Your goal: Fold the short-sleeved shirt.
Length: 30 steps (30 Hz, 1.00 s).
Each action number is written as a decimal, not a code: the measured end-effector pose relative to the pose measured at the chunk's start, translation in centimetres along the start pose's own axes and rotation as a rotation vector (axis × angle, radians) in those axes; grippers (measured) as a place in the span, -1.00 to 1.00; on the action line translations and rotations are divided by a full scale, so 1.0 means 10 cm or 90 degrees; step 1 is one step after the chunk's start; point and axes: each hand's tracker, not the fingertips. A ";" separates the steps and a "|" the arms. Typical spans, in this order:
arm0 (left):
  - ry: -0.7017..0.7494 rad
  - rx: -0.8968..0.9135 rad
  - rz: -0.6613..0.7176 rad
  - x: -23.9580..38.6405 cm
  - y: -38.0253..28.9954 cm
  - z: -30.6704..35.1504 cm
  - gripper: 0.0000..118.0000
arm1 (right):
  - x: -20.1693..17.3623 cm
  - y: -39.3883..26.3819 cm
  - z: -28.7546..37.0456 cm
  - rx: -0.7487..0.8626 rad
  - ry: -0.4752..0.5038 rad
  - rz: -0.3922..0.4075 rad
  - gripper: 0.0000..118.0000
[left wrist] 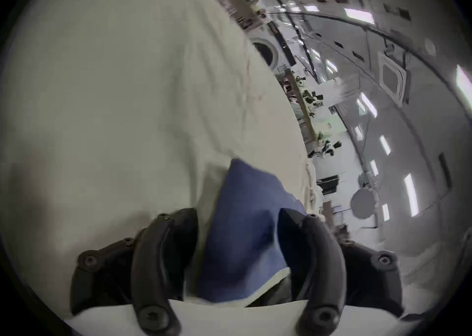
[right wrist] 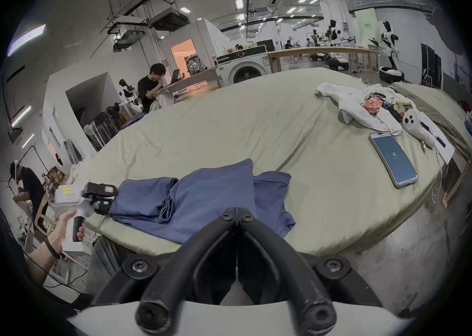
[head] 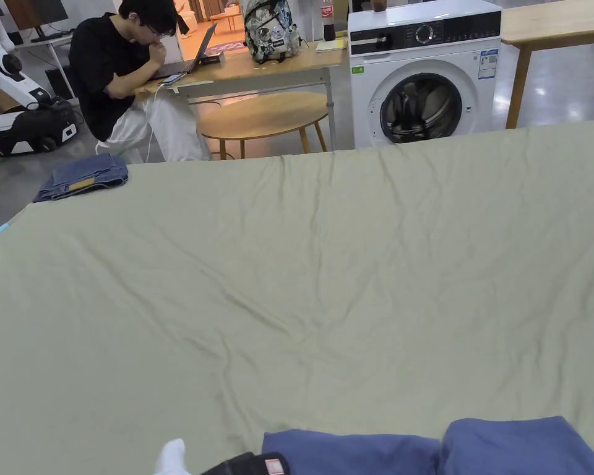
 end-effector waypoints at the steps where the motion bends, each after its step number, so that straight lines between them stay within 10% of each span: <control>1: -0.033 0.003 0.010 0.00 -0.04 -0.08 -0.56 | 0.00 0.00 0.01 0.000 -0.003 0.002 -1.00; 8: -0.064 0.072 -0.005 0.36 -0.04 0.30 -0.89 | 0.07 0.04 0.04 0.009 -0.006 -0.011 -1.00; 14: 0.074 0.160 -0.239 1.29 0.15 0.92 -0.89 | 0.14 0.04 -0.01 0.013 0.009 -0.038 -1.00; 27: 0.037 -0.203 -0.418 1.80 -0.87 -1.54 -0.89 | 0.21 -0.08 0.18 0.012 -0.030 -0.046 -1.00; 30: -0.002 -0.177 -0.490 1.97 -0.96 -1.42 -0.37 | 0.28 -0.12 0.15 0.003 -0.040 -0.055 -1.00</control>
